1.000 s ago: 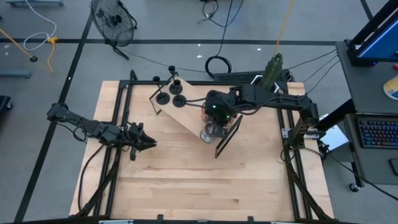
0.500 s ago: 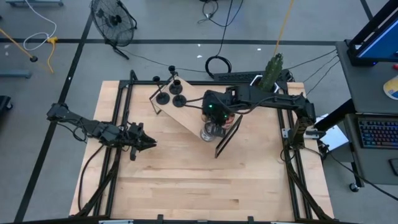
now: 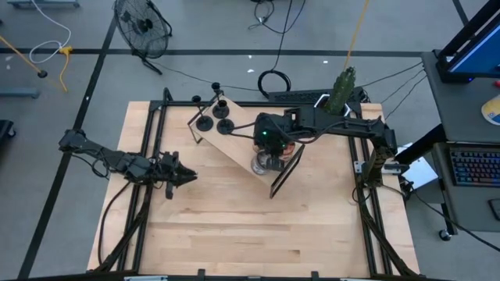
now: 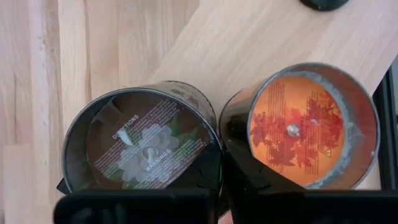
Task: Pick & Place candle stick holders
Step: Put the right brown black candle tin on the shelf
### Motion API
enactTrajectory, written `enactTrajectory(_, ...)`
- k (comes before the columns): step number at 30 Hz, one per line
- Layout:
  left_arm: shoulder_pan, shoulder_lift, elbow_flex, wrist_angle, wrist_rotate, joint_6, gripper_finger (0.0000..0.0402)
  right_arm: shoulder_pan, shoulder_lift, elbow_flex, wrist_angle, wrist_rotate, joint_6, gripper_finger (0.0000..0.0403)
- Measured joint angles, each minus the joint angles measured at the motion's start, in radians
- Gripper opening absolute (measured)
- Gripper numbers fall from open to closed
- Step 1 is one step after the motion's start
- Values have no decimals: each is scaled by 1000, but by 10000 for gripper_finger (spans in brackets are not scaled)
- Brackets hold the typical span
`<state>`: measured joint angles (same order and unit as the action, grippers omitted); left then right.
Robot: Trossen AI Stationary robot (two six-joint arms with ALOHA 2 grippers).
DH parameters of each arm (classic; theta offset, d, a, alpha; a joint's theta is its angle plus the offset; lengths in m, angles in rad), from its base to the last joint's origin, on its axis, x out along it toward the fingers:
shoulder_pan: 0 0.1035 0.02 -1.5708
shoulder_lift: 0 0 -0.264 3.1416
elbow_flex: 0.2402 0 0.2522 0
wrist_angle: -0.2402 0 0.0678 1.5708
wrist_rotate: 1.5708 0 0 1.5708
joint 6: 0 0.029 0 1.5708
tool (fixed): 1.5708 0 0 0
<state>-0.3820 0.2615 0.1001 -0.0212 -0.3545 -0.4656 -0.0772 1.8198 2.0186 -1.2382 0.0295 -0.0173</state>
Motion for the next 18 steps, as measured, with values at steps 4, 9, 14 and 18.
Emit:
enactTrajectory(4, 0, 0, 0, 0, -22, 0, 88, 0, 0, 0, 16, 0, -23, 8)
enactTrajectory(9, 0, 0, 0, 0, -22, -1, 88, 0, -1, 0, 21, 4, -30, 21)
enactTrajectory(14, 0, 0, 0, 0, -22, -1, 88, 1, -2, 0, 19, 50, -50, 42)
enactTrajectory(18, 0, 0, 0, -1, -22, -3, 88, 0, -2, 0, 35, 53, -51, 56)
